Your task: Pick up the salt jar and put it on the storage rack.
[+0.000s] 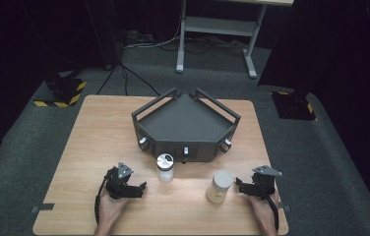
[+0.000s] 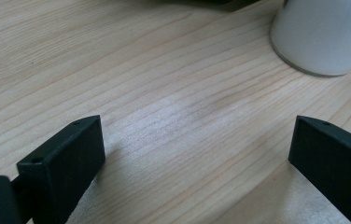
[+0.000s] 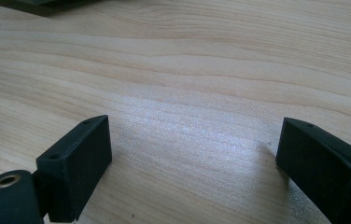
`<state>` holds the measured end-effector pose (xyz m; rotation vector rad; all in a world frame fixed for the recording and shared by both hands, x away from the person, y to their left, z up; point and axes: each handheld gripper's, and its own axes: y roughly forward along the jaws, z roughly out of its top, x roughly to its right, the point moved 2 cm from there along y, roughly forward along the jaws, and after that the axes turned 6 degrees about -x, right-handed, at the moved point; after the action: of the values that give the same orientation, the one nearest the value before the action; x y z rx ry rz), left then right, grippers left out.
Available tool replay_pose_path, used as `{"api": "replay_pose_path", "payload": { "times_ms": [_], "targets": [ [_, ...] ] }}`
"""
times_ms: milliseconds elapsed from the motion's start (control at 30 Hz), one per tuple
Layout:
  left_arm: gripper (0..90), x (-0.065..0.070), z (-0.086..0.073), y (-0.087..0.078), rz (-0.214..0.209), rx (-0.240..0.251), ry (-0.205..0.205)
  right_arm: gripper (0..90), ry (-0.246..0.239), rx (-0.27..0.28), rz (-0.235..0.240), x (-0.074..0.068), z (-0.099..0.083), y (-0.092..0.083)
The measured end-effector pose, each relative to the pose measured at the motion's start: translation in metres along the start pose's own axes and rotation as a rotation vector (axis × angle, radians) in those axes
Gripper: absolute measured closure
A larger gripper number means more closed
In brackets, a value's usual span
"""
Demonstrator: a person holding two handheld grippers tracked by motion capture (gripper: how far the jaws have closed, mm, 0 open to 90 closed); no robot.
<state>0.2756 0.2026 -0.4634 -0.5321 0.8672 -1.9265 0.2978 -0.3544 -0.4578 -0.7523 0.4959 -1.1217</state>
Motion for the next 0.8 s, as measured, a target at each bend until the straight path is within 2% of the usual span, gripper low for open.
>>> {"api": "replay_pose_path", "payload": {
  "times_ms": [233, 633, 767, 800],
  "targets": [
    [3.5, 0.005, 0.005, -0.003, -0.031, 0.019, 0.023, 10.2, 0.001, 0.000, 0.000, 0.000, 0.000, 0.000],
    [3.4, 0.025, 0.023, 0.003, -0.096, 0.026, 0.108, 10.3, 0.002, 0.000, -0.001, 0.000, 0.000, 0.000],
    [3.4, 0.029, 0.028, 0.006, -0.114, 0.038, 0.113, 10.3, 0.002, 0.000, -0.001, 0.000, 0.000, 0.000],
    [3.4, 0.059, 0.004, 0.030, -0.167, 0.274, -0.227, 10.3, 0.002, 0.000, -0.001, 0.000, 0.000, 0.000]
  ]
}}
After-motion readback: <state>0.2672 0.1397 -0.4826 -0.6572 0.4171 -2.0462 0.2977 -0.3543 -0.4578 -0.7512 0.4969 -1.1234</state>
